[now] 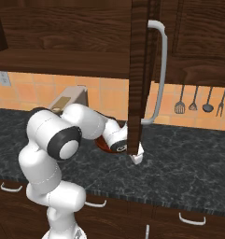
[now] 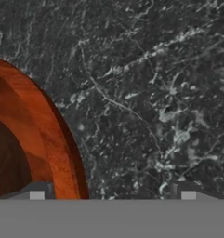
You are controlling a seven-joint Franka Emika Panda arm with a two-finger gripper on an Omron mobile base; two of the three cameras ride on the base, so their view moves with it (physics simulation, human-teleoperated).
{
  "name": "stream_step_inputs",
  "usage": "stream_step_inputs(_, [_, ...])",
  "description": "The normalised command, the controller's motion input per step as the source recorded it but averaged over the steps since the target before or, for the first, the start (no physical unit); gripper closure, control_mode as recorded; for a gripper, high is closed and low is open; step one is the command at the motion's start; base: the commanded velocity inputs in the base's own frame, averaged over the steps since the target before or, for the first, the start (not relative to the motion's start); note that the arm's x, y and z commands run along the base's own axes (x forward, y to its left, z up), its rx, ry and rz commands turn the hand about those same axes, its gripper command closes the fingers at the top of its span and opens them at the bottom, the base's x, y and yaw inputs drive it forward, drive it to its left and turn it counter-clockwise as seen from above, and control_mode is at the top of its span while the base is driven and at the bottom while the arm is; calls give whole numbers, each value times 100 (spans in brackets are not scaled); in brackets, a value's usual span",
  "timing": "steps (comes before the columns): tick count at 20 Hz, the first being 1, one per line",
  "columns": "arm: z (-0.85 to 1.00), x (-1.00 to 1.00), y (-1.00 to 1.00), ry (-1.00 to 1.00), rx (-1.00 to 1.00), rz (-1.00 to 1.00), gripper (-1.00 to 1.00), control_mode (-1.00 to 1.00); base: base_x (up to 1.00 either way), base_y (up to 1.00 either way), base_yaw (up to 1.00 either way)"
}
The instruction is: Pick up the bowls on the counter and stack them on top of one another in the open cabinet. Place the smaller bowl on top of the larger bowl.
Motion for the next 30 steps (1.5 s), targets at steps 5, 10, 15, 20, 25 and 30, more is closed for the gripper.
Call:
stream_step_inputs(5, [-2,1,7,-2,0,0,-100,-100,0,0,0])
stream_step_inputs(10, [0,0,0,0,0,0,100,-100,0,0,0])
stream_step_inputs(15, [1,-2,0,0,0,0,100,-100,0,0,0])
stream_step_inputs(20, [10,-23,0,0,-4,0,100,-100,0,0,0])
stream_step_inputs(25, [20,-47,0,-2,-1,0,100,-100,0,0,0])
stream_step_inputs(30, [40,-87,0,-24,4,0,100,-100,0,0,0])
